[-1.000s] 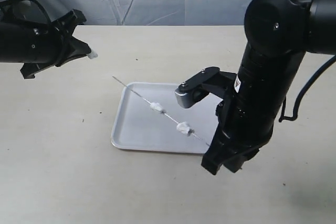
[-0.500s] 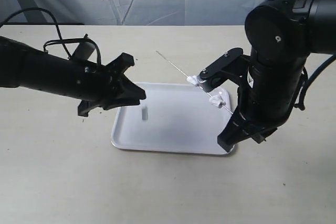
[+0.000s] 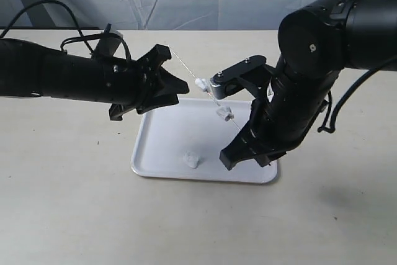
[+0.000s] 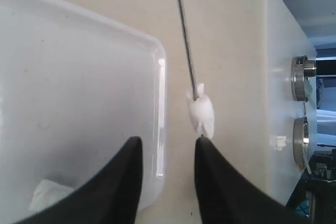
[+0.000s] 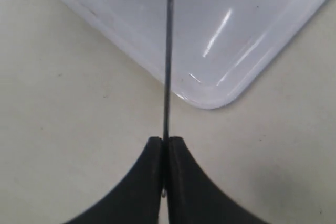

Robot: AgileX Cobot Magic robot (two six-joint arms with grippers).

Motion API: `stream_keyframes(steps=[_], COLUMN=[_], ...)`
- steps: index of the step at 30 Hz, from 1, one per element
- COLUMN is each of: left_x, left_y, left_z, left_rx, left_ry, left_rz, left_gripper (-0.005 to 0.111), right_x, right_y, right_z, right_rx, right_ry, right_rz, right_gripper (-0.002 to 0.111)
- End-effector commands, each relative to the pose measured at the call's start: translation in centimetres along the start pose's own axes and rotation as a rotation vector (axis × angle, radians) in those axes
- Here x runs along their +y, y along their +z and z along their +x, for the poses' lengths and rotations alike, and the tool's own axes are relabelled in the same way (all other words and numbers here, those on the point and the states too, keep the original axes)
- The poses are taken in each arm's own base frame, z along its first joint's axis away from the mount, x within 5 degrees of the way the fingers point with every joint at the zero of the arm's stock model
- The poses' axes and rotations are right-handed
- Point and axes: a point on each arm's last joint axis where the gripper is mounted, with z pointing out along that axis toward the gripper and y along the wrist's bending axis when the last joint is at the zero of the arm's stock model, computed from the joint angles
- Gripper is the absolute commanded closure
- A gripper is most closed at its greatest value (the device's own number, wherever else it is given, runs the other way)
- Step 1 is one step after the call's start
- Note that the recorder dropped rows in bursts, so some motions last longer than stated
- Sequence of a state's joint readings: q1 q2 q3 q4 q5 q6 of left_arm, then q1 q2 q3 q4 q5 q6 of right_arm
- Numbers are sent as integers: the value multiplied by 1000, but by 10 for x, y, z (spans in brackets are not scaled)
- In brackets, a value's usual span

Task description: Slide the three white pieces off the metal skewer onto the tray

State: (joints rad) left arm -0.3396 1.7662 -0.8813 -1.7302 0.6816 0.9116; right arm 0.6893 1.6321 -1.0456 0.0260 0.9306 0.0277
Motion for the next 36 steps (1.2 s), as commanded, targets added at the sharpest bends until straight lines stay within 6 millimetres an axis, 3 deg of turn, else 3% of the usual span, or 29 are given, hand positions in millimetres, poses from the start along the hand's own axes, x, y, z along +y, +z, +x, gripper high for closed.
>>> stream_keyframes(steps=[1, 16, 30, 33, 35, 36], left_x=[-10, -11, -11, -11, -11, -11], left_y=[1, 1, 1, 1, 1, 1], left_z=[-10, -15, -15, -15, -15, -15], left_rx=[-40, -68, -68, -68, -68, -69], left_ry=[24, 31, 31, 31, 31, 37], left_rz=[12, -5, -5, -5, -5, -4], left_gripper=[74, 74, 86, 93, 106, 107], right_x=[3, 8, 9, 10, 10, 10], right_y=[1, 0, 0, -1, -1, -1], right_z=[-2, -8, -9, -10, -11, -11], right_rx=[-26, -95, -110, -119, -123, -123], right_ry=[-26, -22, -31, -29, -29, -27], right_rz=[-38, -88, -101, -114, -114, -116], right_gripper=[109, 109, 109, 109, 109, 109])
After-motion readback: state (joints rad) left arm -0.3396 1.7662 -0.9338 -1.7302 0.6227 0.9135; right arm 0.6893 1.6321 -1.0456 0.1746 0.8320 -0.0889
